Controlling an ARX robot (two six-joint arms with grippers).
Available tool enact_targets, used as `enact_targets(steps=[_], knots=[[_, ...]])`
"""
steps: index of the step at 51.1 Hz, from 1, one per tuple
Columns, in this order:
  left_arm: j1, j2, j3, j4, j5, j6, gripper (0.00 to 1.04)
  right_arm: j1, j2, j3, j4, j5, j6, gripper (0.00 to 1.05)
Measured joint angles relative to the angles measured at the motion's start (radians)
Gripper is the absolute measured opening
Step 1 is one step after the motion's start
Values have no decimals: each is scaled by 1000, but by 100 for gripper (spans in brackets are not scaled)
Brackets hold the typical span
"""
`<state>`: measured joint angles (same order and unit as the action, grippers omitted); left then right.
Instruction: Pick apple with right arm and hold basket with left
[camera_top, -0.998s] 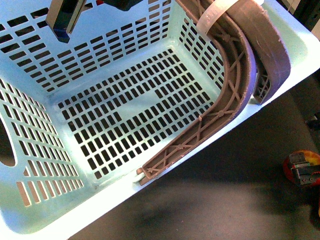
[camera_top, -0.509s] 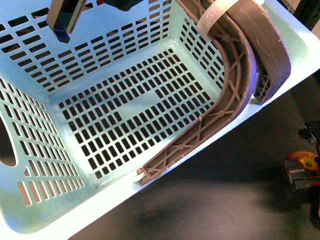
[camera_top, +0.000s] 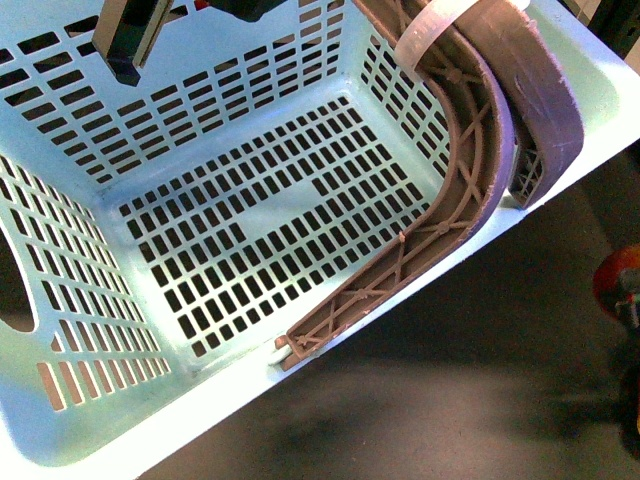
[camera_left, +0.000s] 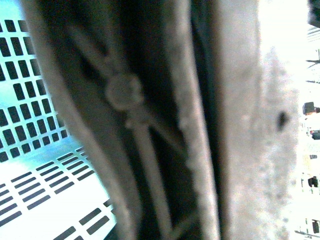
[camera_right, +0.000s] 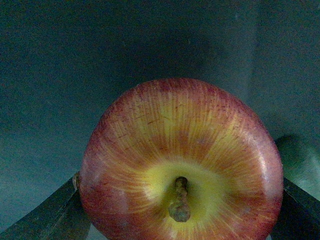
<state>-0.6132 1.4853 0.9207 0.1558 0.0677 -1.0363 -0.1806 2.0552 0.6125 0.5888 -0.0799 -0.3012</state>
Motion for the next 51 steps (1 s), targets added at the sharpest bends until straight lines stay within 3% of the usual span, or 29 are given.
enact_targets(steps=[11,31,45,51], knots=[[0,0,0,0,0,0,14,45,-301,-63,-86,-55,38,80],[0,0,0,0,-1,0,14,197,-750,8,-249,13,129,80],[0,0,0,0,0,0,14,427,-679,143,-250,101,191,80],[0,0,0,0,0,0,14,484,-603,179,-235,124,209,80]])
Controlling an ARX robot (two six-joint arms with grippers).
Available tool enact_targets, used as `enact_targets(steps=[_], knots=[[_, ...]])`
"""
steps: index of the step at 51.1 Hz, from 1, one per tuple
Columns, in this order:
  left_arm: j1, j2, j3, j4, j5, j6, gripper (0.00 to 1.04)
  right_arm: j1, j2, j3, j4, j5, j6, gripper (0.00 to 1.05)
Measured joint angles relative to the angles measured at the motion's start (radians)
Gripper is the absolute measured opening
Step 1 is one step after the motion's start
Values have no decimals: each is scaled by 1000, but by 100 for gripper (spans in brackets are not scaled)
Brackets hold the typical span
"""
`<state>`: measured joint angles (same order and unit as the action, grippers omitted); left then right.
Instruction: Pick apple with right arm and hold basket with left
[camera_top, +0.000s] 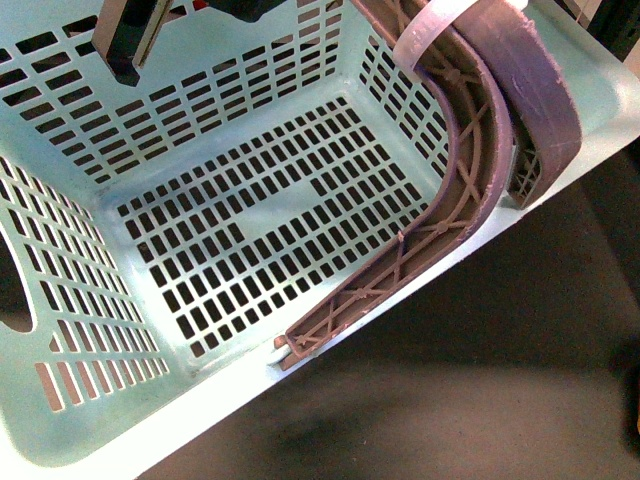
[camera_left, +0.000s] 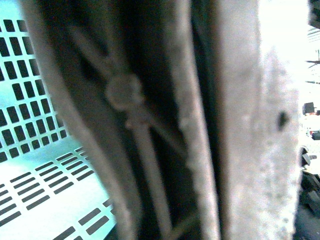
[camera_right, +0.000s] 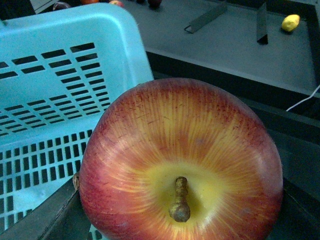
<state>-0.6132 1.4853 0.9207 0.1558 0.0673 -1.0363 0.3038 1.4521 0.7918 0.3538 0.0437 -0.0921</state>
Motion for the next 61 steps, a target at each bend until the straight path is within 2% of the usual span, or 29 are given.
enact_targets(steps=[12,32,35,41,54,61], knots=[[0,2,0,0,-13,1,14,86,107,35,10,29,45,80],[0,2,0,0,0,-1,14,159,131,35,29,76,58,80],[0,2,0,0,-5,0,14,163,132,35,32,87,58,81],[1,2,0,0,-13,0,14,164,134,35,34,100,60,98],[2,5,0,0,0,4,14,154,63,-11,58,111,89,96],[1,5,0,0,0,0,14,125,-48,-61,73,155,117,96]])
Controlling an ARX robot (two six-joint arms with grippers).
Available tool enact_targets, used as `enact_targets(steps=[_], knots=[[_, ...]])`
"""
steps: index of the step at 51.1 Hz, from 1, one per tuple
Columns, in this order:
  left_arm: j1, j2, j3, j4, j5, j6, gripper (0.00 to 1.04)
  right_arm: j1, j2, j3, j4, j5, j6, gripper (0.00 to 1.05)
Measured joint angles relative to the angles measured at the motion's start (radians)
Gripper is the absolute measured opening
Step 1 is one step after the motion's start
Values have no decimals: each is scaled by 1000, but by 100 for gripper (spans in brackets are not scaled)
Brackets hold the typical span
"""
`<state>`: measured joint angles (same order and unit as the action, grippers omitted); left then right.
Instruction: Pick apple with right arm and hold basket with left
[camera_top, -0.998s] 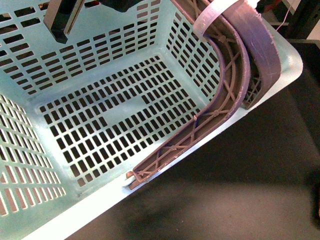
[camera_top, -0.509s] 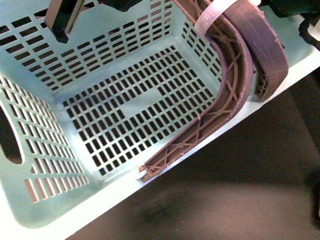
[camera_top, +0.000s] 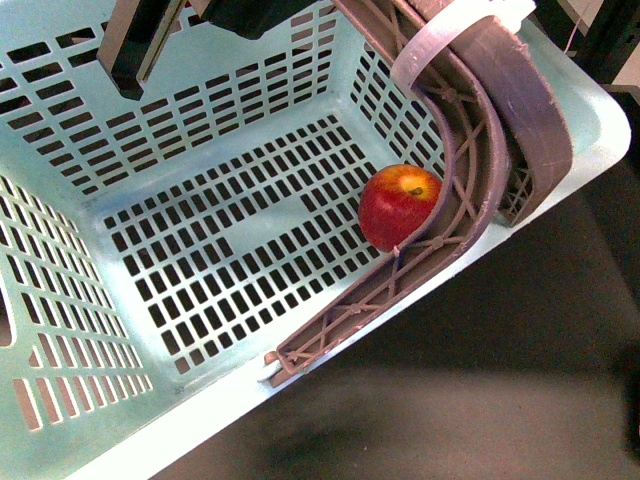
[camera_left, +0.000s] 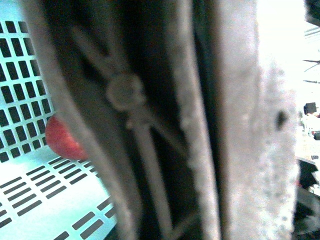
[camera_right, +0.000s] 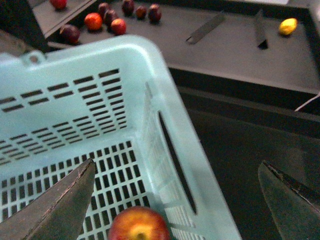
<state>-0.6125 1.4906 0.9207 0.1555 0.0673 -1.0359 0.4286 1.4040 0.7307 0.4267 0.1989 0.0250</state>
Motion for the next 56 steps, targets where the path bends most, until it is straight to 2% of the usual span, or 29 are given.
enact_targets(steps=[9,22,25,28,30,46,56], knots=[[0,0,0,0,0,0,14,-68,-225,-126,-4,155,9,96],[-1,0,0,0,3,-1,14,-77,-257,-143,3,155,9,95],[-1,0,0,0,-1,0,14,-93,-271,-206,144,117,-3,84],[-1,0,0,0,-5,2,14,-117,-303,-270,210,90,-13,73],[0,0,0,0,-6,2,14,-132,-324,-301,222,82,-14,68],[0,0,0,0,-2,1,14,-269,-546,-537,231,-49,-21,2],[0,0,0,0,0,0,14,-316,-650,-605,193,-88,-21,2]])
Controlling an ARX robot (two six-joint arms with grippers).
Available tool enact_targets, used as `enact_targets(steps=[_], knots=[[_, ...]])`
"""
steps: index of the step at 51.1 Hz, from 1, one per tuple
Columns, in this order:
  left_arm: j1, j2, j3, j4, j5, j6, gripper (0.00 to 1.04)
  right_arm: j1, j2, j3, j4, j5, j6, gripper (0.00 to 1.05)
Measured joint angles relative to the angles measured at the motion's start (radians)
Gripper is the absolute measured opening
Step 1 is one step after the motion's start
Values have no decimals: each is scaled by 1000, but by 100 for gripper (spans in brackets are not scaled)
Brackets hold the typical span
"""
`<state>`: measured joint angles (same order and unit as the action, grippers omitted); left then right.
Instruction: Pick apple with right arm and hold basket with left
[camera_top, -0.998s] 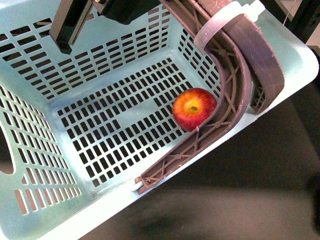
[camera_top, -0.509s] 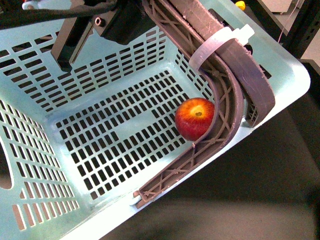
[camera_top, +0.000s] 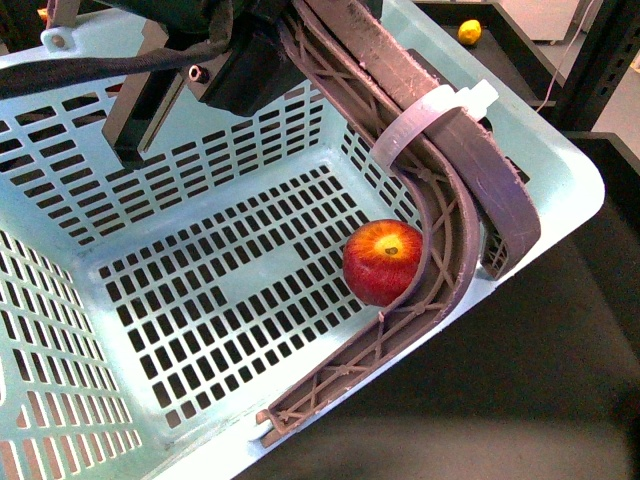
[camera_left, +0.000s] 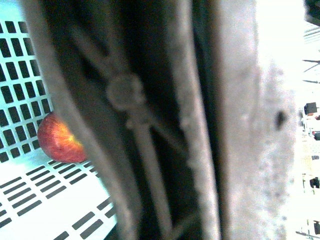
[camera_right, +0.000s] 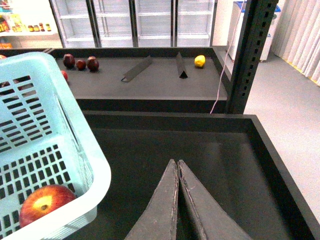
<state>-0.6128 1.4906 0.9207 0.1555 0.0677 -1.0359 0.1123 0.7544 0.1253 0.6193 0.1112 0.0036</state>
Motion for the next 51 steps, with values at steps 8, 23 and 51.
enact_targets(steps=[8,23,51], knots=[[0,0,0,0,-2,0,14,-67,-85,-38,-49,-95,0,2],[0,0,0,0,0,0,14,-109,-220,-79,-141,-108,0,2],[0,0,0,0,-1,0,14,-109,-434,-108,-299,-110,0,2]])
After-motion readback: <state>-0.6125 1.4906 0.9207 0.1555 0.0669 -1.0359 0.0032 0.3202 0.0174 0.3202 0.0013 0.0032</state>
